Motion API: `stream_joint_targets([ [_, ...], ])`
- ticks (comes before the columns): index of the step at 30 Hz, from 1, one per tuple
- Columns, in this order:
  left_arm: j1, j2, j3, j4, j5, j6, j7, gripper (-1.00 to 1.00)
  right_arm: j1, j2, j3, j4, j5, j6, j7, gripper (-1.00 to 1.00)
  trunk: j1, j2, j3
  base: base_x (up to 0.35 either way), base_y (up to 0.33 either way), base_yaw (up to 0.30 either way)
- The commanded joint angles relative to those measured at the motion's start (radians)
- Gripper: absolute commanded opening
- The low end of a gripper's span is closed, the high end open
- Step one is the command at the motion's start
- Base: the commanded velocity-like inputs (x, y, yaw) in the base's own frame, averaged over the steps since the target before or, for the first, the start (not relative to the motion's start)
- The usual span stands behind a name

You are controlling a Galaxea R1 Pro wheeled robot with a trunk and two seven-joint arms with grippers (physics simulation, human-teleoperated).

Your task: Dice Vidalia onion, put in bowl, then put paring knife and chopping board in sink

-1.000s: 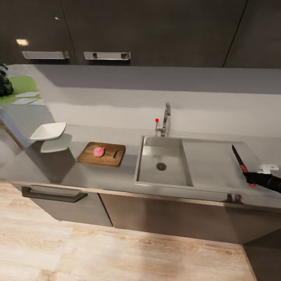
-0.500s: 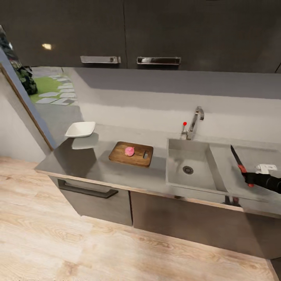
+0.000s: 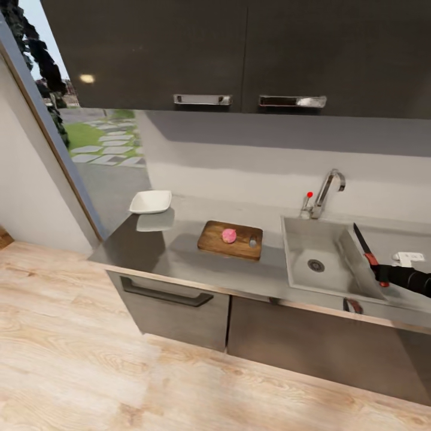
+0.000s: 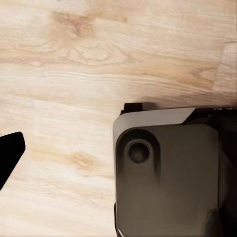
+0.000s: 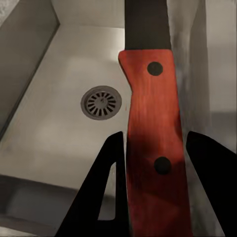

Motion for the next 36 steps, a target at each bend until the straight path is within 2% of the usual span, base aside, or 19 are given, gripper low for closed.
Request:
stream_joint_targets([
  [1,-0.002,-0.001,-0.008,0.004,0.002,-0.007,0.004,1.0,-0.002,0.001,-0.005,-0.001,0.007,0.006,0.008,-1.0,0.001,-0.002,0.0,0.015,0.335,0.0],
  [9,-0.002,-0.001,-0.008,0.005,0.002,-0.007,0.004,1.0,-0.002,0.005,-0.006,0.0,0.007,0.006,0.008,-1.0,0.001,-0.002,0.013,0.044,0.33,0.0],
  [25,-0.002,-0.001,-0.008,0.006,0.002,-0.006,0.003,1.0,-0.002,0.007,-0.006,0.0,0.007,0.004,0.008,-1.0,0.001,-0.002,0.036,0.214,0.263,0.0],
  [36,-0.002,-0.001,-0.009,0.006,0.002,-0.006,0.003,1.0,-0.002,0.009,-0.006,0.0,0.005,0.004,0.008,-1.0,0.001,-0.002,0.041,0.039,0.044,-0.089],
])
